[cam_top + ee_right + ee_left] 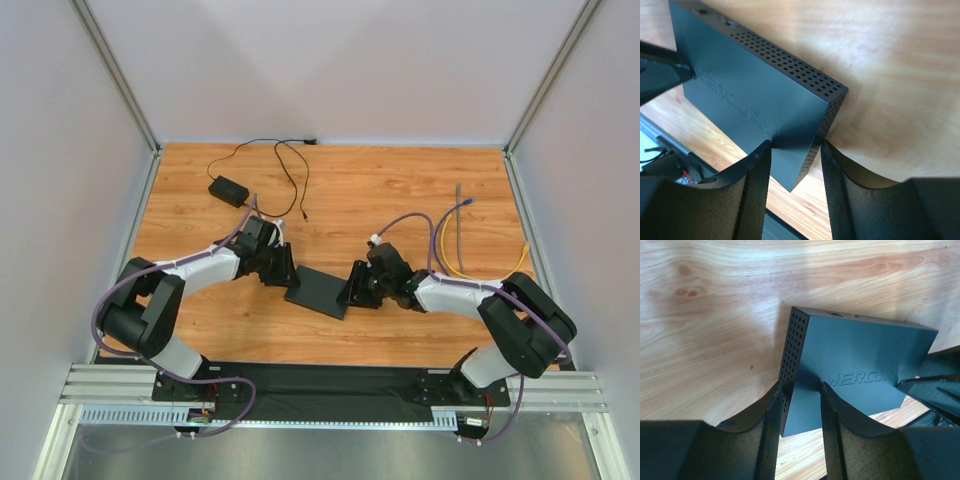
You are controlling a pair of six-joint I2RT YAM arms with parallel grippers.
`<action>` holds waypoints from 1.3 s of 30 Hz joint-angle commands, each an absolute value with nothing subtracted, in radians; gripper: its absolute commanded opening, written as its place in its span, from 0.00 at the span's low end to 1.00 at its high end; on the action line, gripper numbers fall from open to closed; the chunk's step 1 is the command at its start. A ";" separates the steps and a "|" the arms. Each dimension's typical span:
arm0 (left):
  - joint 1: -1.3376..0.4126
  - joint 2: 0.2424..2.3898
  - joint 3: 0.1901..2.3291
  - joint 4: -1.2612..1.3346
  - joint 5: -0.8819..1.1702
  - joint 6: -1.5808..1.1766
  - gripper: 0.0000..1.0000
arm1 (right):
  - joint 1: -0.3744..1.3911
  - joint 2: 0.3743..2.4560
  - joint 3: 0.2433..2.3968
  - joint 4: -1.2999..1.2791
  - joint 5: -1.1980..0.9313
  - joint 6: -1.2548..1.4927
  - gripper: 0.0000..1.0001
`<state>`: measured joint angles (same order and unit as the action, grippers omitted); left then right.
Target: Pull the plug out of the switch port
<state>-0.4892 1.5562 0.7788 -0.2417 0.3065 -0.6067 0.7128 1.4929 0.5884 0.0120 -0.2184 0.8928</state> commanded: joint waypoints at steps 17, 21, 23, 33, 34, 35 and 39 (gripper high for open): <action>-0.568 1.858 1.110 -0.271 0.442 -0.683 0.39 | 0.494 1.764 1.011 -0.136 -0.298 0.572 0.49; -0.552 1.907 1.201 -0.336 0.394 -0.644 0.40 | 0.485 1.792 1.040 -0.138 -0.319 0.571 0.48; -0.540 1.931 1.239 -0.388 0.387 -0.615 0.40 | 0.485 1.795 1.048 -0.138 -0.324 0.577 0.48; -0.506 1.968 1.322 -0.446 0.362 -0.577 0.40 | 0.485 1.735 0.947 -0.055 -0.387 0.676 0.48; -0.505 1.973 1.333 -0.459 0.359 -0.572 0.41 | 0.485 1.730 0.939 -0.042 -0.393 0.684 0.48; -0.502 1.976 1.342 -0.465 0.357 -0.565 0.41 | 0.485 1.726 0.934 -0.034 -0.388 0.680 0.48; -0.491 1.977 1.394 -0.509 0.328 -0.522 0.41 | 0.485 1.724 0.966 -0.086 -0.377 0.660 0.48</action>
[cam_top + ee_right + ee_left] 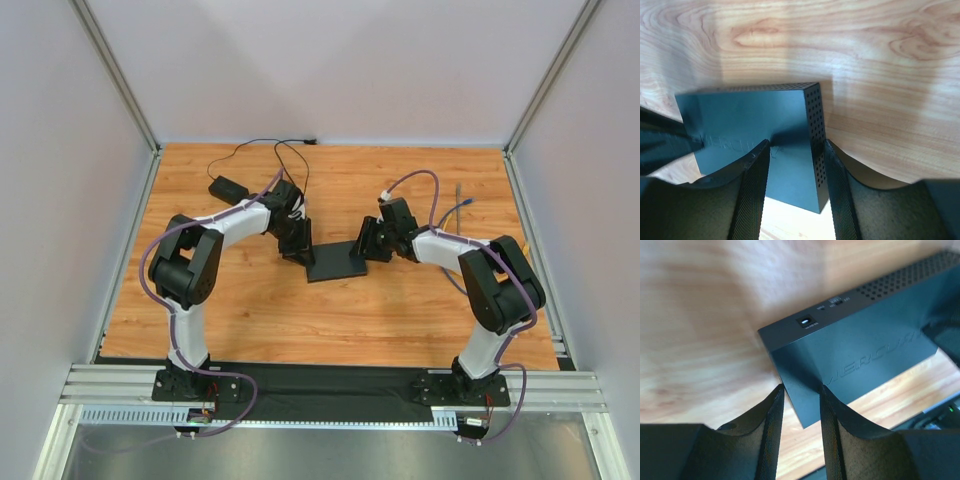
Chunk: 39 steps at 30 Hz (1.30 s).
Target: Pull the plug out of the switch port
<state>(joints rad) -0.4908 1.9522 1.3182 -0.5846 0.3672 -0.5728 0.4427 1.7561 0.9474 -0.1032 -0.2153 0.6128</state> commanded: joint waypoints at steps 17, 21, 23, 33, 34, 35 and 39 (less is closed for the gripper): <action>-0.482 1.919 1.292 -0.449 0.365 -0.551 0.43 | 0.468 1.789 1.103 -0.181 -0.336 0.575 0.49; -0.482 1.908 1.299 -0.474 0.335 -0.545 0.45 | 0.466 1.775 1.106 -0.196 -0.327 0.558 0.50; -0.480 1.895 1.301 -0.485 0.316 -0.545 0.47 | 0.465 1.766 1.106 -0.215 -0.321 0.549 0.54; -0.480 1.645 1.191 -0.489 0.259 -0.569 0.73 | 0.449 1.658 1.151 -0.399 -0.235 0.450 0.72; -0.480 1.579 1.174 -0.492 0.259 -0.575 0.78 | 0.448 1.640 1.135 -0.408 -0.227 0.448 0.73; -0.479 1.544 1.143 -0.495 0.255 -0.578 0.80 | 0.448 1.593 1.121 -0.417 -0.206 0.446 0.74; -0.479 1.353 1.019 -0.476 0.250 -0.595 0.84 | 0.451 1.448 1.022 -0.449 -0.167 0.437 0.88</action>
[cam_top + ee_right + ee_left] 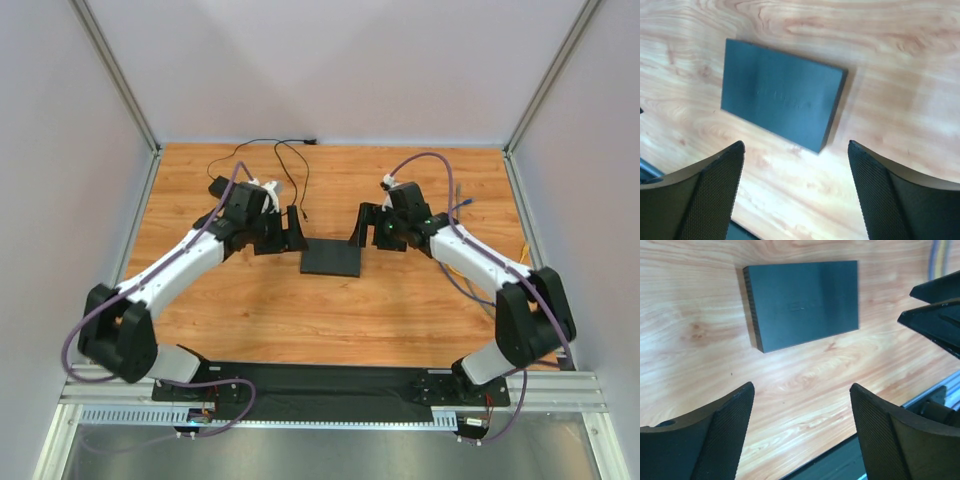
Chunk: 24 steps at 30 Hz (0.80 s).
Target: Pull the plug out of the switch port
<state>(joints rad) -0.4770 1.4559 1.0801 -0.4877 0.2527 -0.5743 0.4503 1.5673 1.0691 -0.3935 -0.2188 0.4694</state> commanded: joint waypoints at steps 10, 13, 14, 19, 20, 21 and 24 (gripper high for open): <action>-0.480 0.730 0.440 -0.233 0.348 -0.768 0.98 | 0.456 0.898 0.473 -0.223 -0.098 0.618 1.00; -0.480 0.565 0.326 -0.216 0.363 -0.807 1.00 | 0.459 0.721 0.319 -0.166 -0.081 0.684 1.00; -0.480 0.527 0.305 -0.224 0.374 -0.811 1.00 | 0.459 0.640 0.289 -0.166 -0.078 0.698 1.00; -0.480 0.275 0.180 -0.241 0.399 -0.880 1.00 | 0.459 0.285 0.030 -0.104 -0.100 0.857 1.00; -0.480 0.240 0.157 -0.241 0.400 -0.897 1.00 | 0.459 0.222 0.005 -0.109 -0.104 0.880 1.00; -0.480 0.169 0.106 -0.238 0.406 -0.914 1.00 | 0.457 0.156 -0.036 -0.148 -0.110 0.906 1.00; -0.480 0.036 0.026 -0.209 0.451 -1.008 1.00 | 0.462 -0.067 -0.080 -0.291 -0.118 0.919 1.00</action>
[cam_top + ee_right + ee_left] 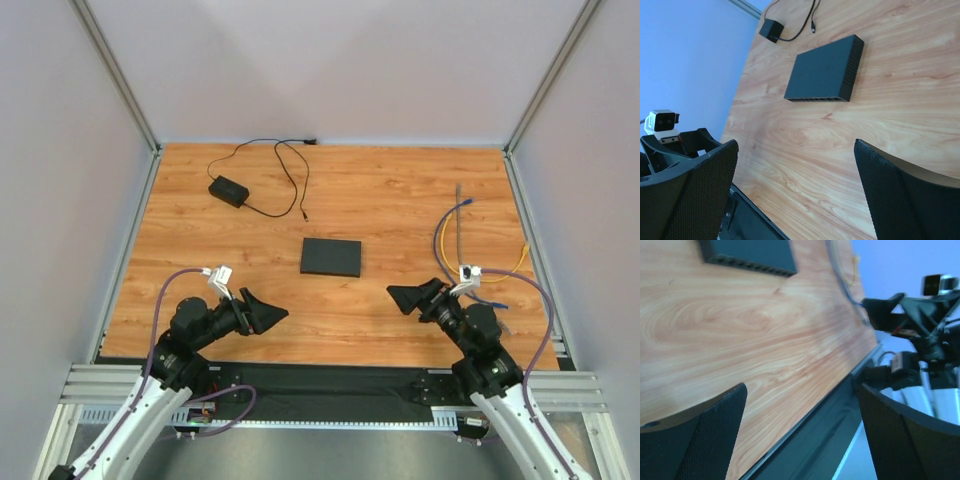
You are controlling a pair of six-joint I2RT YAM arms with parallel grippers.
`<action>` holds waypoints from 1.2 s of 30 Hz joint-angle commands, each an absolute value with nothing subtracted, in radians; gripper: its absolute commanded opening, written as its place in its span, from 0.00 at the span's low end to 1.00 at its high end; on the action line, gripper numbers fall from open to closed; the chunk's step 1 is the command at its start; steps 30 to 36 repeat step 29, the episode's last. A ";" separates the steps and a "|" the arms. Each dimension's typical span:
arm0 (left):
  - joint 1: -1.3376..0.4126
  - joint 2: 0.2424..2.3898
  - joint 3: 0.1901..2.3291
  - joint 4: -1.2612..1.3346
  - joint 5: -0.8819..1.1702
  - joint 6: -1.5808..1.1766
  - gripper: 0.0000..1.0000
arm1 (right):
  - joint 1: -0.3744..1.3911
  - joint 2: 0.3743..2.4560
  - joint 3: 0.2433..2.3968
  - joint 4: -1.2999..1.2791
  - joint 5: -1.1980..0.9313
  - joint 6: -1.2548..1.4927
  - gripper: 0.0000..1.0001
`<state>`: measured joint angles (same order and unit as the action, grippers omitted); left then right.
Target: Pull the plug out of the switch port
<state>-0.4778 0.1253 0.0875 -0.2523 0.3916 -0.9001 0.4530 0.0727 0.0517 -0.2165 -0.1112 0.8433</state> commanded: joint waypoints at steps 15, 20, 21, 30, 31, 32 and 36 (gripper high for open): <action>-0.480 -0.120 -0.087 -0.356 0.496 -1.040 1.00 | 0.465 -0.045 -0.081 -0.417 -0.012 0.989 1.00; -0.480 -0.129 -0.087 -0.388 0.497 -1.025 1.00 | 0.463 -0.041 -0.081 -0.423 -0.012 0.999 1.00; -0.480 -0.127 -0.086 -0.397 0.495 -1.019 1.00 | 0.465 -0.041 -0.081 -0.423 -0.014 1.000 1.00; -0.480 -0.127 -0.089 -0.431 0.492 -0.986 1.00 | 0.463 -0.057 -0.081 -0.422 -0.046 0.983 1.00; -0.480 -0.127 -0.089 -0.431 0.492 -0.986 1.00 | 0.463 -0.057 -0.081 -0.422 -0.046 0.983 1.00; -0.480 -0.127 -0.089 -0.431 0.492 -0.986 1.00 | 0.463 -0.057 -0.081 -0.422 -0.046 0.983 1.00; -0.480 -0.127 -0.089 -0.431 0.492 -0.986 1.00 | 0.463 -0.057 -0.081 -0.422 -0.046 0.983 1.00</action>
